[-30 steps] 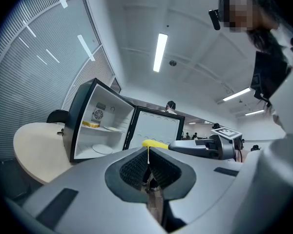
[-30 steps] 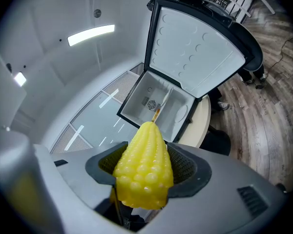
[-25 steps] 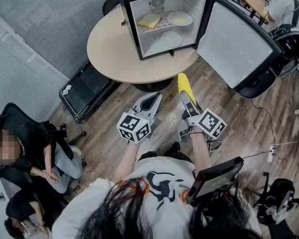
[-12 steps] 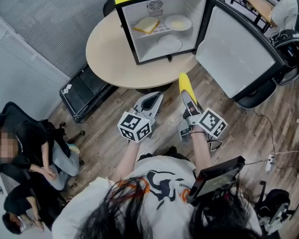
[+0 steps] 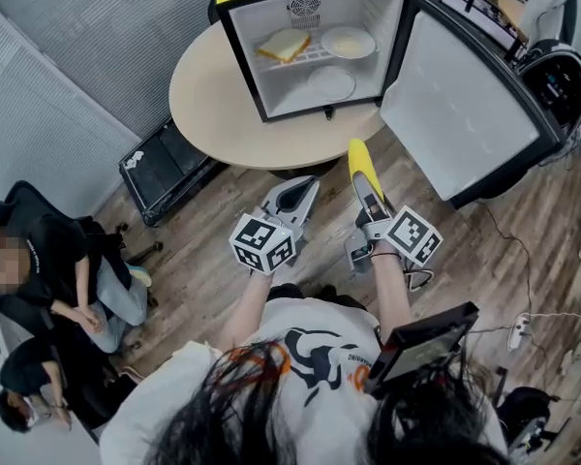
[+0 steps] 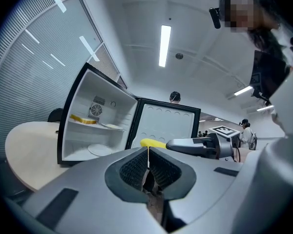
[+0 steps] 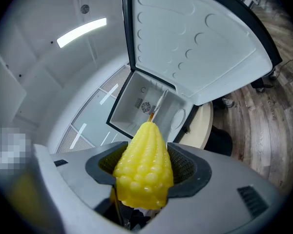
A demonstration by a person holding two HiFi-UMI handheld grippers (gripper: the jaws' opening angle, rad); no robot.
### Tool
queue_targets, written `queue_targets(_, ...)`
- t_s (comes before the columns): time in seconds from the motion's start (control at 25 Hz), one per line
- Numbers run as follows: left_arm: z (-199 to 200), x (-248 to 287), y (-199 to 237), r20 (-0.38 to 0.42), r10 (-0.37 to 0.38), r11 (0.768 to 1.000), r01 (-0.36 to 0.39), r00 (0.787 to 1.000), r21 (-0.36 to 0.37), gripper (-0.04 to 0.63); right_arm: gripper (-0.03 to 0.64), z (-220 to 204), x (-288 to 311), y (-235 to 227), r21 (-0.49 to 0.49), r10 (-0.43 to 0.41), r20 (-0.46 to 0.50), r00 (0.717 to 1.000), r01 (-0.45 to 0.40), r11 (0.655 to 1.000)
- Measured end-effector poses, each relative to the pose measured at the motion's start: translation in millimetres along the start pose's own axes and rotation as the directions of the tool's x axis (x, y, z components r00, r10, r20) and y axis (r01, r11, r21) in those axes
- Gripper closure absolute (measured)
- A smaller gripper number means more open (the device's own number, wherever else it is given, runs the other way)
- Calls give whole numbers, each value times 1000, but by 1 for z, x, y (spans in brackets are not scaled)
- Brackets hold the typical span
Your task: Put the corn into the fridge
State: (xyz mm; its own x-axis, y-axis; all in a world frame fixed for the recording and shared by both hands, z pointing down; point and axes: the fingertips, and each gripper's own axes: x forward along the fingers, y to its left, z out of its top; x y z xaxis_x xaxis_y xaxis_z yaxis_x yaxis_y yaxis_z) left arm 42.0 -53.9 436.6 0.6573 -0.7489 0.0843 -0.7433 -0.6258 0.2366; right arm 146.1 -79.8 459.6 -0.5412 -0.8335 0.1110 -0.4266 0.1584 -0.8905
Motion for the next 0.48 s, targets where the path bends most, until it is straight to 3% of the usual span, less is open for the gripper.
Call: queue_targets(0.48, -2, 11, 1, -41, 24, 999, -23, 999, 22, 583, 357, 11, 8, -12, 29, 16, -6, 1000, -16, 999)
